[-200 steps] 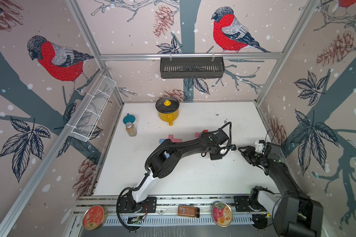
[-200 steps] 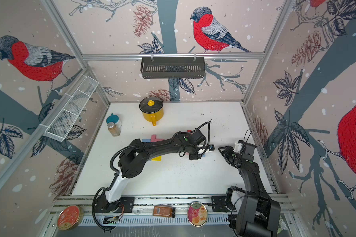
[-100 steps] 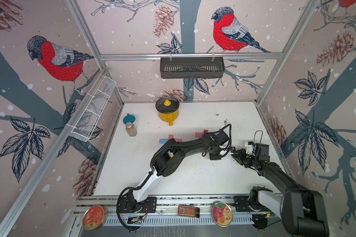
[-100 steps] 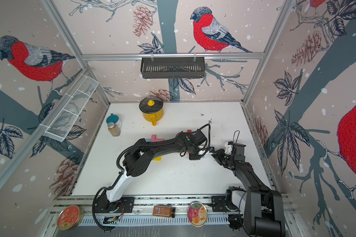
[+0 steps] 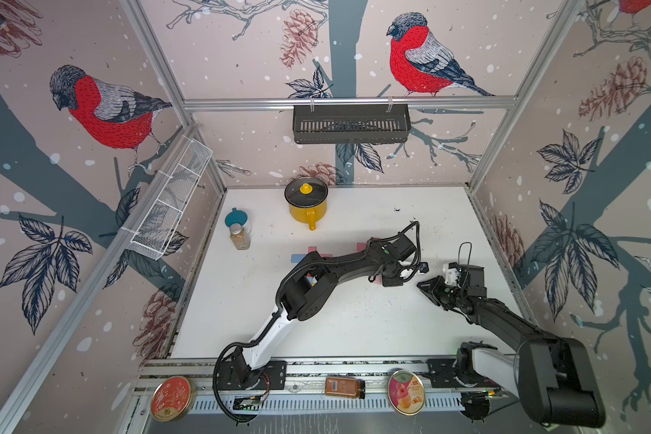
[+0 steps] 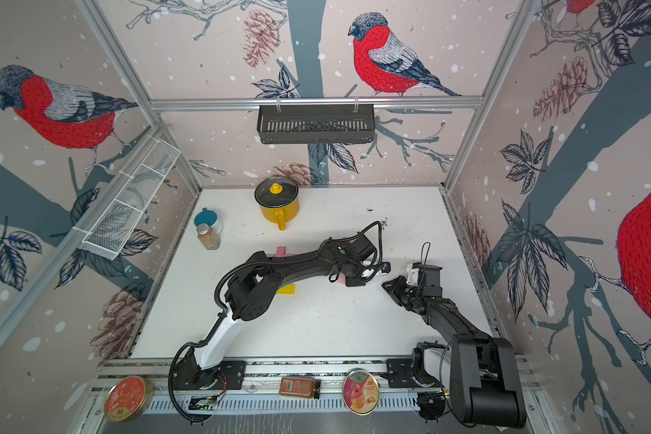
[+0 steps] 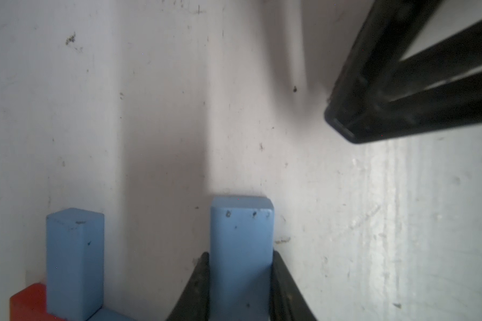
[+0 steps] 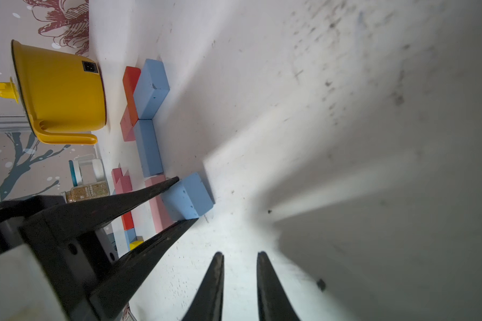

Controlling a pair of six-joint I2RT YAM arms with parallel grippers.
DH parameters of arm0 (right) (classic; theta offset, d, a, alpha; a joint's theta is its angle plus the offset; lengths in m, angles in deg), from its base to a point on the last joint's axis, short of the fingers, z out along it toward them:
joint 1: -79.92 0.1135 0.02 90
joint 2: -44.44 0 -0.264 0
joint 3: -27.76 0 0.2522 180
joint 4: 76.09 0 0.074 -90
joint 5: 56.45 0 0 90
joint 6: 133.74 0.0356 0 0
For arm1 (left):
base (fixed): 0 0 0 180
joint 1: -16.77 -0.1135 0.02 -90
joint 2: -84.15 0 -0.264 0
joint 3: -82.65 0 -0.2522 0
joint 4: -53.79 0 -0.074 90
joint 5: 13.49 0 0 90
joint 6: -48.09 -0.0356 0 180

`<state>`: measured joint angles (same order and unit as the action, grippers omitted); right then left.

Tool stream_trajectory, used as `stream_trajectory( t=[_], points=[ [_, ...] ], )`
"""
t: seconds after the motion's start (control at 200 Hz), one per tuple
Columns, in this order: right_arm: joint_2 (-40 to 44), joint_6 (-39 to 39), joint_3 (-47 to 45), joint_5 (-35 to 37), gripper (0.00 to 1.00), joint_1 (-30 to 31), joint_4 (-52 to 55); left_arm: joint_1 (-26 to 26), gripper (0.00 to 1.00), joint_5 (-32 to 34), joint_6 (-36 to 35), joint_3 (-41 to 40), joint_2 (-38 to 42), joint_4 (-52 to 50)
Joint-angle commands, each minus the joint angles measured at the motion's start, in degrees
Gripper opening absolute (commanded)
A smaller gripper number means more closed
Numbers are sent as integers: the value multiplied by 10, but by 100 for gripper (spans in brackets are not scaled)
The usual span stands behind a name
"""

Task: Assemble the letter t with building blocks
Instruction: Place the building block at the center of the board.

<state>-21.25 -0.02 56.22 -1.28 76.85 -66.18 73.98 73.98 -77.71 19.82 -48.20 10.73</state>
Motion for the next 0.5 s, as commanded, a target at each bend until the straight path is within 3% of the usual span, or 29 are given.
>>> stream_trajectory(
  t=[0.0,0.215,0.495],
  points=[
    [-15,3,-1,13,23,3,-33,-2,23,33,-22,-14,-6,-45],
    [-58,-5,12,14,21,3,-55,-2,29,32,-18,-37,3,-41],
    [-98,-18,30,25,25,3,-56,4,51,36,-4,-54,25,-32]
  ],
)
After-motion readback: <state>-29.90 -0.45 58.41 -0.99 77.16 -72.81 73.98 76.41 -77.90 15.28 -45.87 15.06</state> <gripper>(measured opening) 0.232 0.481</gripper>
